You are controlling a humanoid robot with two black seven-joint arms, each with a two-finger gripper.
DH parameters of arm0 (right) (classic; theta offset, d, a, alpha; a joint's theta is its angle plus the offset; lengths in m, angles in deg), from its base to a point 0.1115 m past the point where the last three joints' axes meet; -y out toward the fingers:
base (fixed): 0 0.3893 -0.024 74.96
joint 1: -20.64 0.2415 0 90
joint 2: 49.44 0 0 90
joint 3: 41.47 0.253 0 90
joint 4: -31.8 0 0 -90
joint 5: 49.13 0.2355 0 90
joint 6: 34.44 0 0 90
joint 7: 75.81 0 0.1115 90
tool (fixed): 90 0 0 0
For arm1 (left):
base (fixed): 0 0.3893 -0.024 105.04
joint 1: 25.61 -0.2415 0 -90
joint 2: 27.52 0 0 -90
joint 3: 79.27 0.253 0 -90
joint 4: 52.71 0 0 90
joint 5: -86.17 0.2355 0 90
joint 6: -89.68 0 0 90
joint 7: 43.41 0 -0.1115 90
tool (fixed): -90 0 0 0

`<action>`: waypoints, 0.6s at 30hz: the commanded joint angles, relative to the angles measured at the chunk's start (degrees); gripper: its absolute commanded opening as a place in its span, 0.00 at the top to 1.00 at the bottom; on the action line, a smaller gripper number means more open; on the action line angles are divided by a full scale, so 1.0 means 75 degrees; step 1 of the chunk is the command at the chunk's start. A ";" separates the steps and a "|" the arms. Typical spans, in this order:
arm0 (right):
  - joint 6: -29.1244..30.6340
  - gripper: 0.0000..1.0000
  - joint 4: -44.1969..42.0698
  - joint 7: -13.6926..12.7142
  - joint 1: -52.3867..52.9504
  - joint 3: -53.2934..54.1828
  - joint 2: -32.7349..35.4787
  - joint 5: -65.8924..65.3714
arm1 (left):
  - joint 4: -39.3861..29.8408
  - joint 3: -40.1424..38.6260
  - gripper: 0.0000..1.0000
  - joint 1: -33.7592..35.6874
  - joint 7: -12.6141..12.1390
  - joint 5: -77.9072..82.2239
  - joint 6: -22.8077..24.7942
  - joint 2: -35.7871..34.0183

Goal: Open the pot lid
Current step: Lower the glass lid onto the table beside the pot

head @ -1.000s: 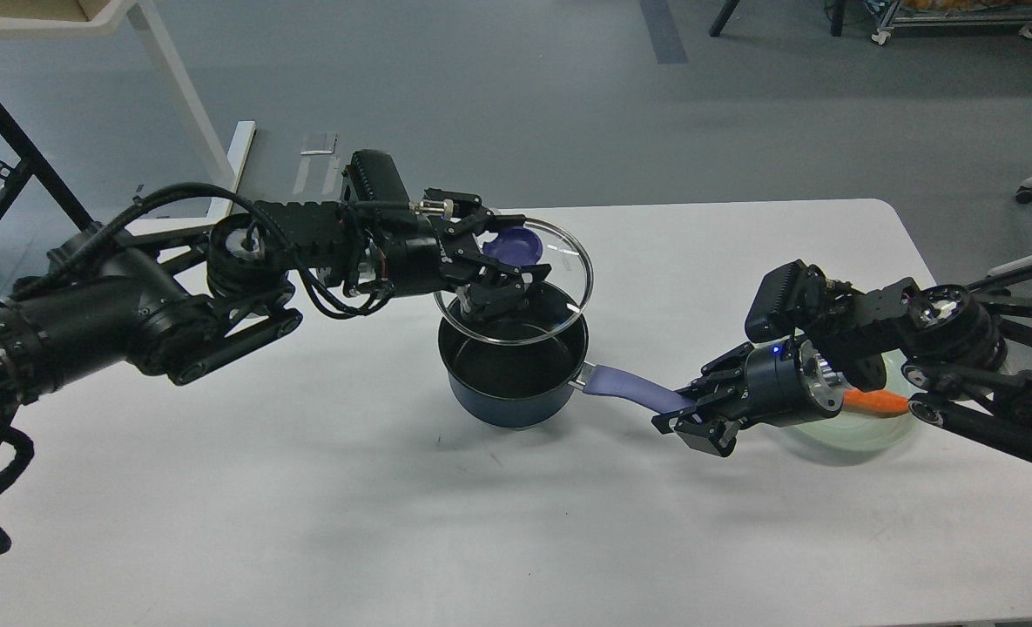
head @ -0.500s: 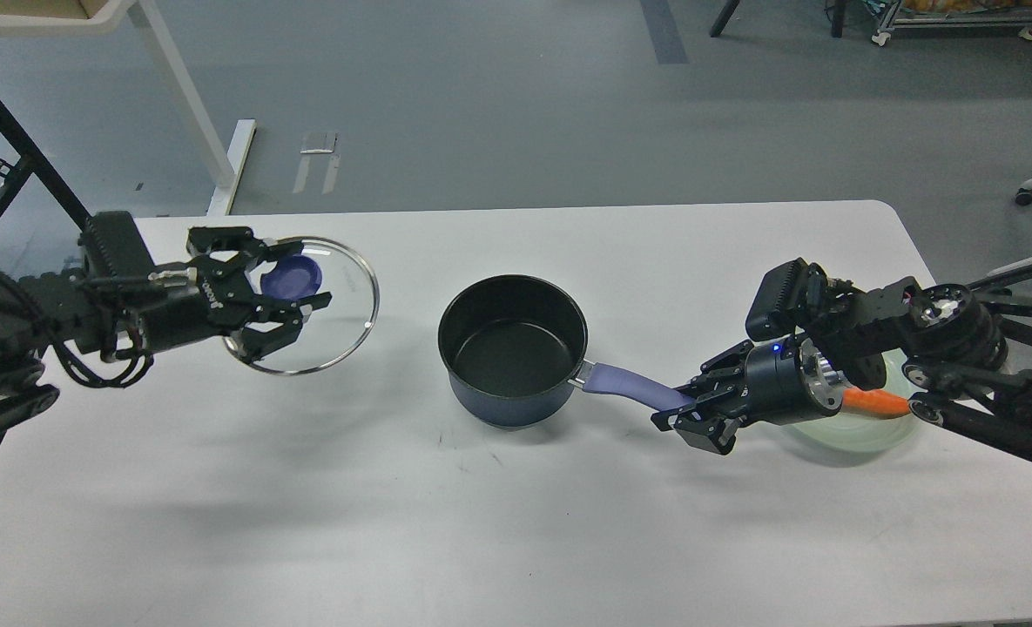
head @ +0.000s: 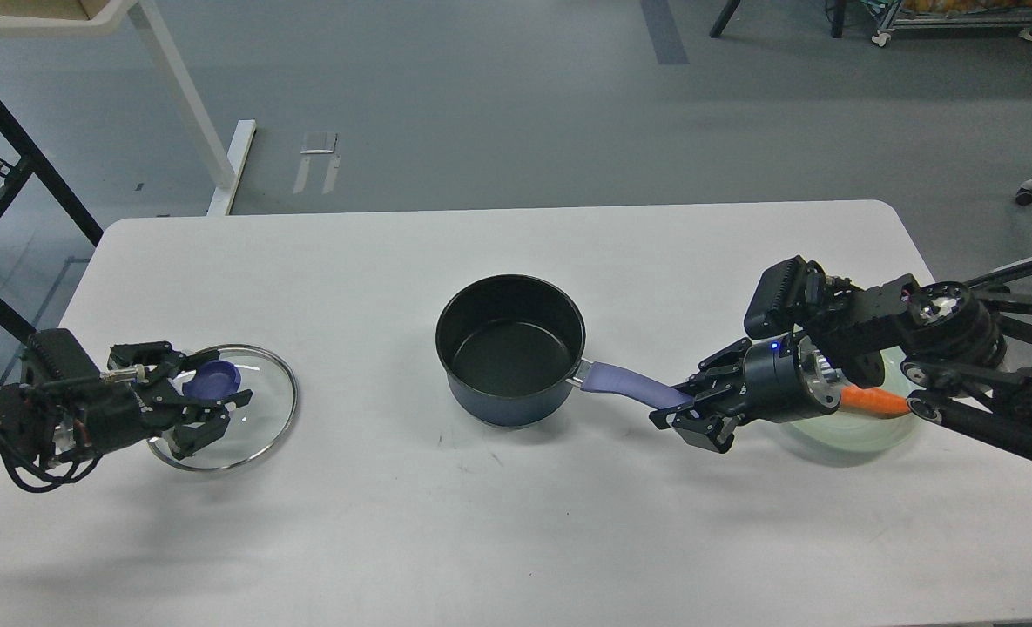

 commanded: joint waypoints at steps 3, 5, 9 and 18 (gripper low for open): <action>0.0004 0.69 0.0006 -0.0001 0.0000 -0.0003 0.0011 0.0000 | 0.0126 0.0003 0.41 -0.0102 0.0000 -0.0196 0.0004 0.0072; 0.0004 0.68 -0.0005 -0.0001 0.0000 -0.0003 0.0011 0.0000 | 0.0126 0.0003 0.37 -0.0102 0.0000 -0.0220 0.0004 0.0072; -0.0008 0.68 0.0006 -0.0001 0.0000 -0.0003 0.0023 0.0000 | 0.0126 0.0003 0.20 -0.0102 0.0000 -0.0220 0.0004 0.0060; -0.0008 0.68 0.0006 -0.0001 0.0000 -0.0003 0.0035 0.0000 | -0.0026 -0.0008 0.14 -0.0021 0.0000 -0.0255 0.0004 -0.0034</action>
